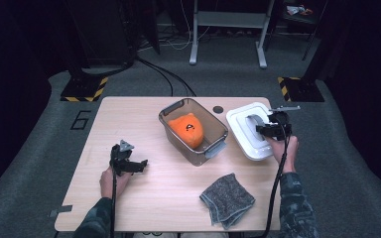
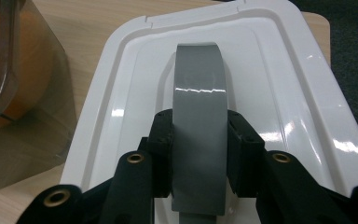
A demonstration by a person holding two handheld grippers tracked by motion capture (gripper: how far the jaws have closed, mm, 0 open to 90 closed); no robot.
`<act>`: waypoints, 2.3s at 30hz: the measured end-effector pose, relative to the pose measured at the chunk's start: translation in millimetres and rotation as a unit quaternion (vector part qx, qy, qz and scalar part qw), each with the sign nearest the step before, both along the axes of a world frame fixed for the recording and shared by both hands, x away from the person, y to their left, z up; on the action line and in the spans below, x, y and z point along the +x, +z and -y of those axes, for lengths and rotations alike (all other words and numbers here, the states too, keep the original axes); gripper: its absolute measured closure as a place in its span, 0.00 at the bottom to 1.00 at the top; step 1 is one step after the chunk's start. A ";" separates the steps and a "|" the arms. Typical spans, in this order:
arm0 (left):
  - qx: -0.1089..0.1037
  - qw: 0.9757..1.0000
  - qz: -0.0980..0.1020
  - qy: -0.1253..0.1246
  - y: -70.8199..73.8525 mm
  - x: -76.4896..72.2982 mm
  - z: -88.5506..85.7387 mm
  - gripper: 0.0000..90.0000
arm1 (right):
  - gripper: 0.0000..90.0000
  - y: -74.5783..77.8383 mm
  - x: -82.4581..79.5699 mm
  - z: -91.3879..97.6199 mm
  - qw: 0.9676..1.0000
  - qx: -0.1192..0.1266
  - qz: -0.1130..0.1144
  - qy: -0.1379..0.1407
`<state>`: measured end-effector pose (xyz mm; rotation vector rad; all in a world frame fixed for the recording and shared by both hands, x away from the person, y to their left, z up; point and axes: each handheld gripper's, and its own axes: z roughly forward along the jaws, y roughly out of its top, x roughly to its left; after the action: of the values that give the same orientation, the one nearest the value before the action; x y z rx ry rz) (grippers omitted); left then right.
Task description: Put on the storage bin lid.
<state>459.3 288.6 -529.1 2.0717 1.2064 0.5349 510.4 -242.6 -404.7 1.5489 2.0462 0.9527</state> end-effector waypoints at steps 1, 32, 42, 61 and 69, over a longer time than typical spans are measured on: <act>0.000 1.000 0.000 0.000 0.0 0.0 0.0 0.06 | 0.74 1.8 0.5 -0.5 1.000 0.000 0.000 0.000; 0.000 1.000 0.001 0.000 -0.1 0.2 -0.1 0.06 | 0.74 59.1 8.6 -24.9 0.999 0.014 0.033 0.039; 0.000 1.000 0.001 0.000 -0.1 0.2 0.0 0.06 | 0.74 70.0 8.8 -52.5 0.996 0.029 0.033 0.072; 0.000 1.000 0.002 -0.001 -0.1 0.3 -0.2 0.06 | 0.74 67.7 16.6 -104.6 0.990 0.049 0.030 0.125; 0.003 1.000 -0.001 -0.003 0.3 0.1 -0.6 0.06 | 0.74 64.7 17.5 -123.6 0.988 0.056 0.023 0.142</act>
<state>459.4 289.1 -528.8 2.0815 1.2013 0.5341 527.9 -119.0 -340.1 1.2948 2.2547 1.2131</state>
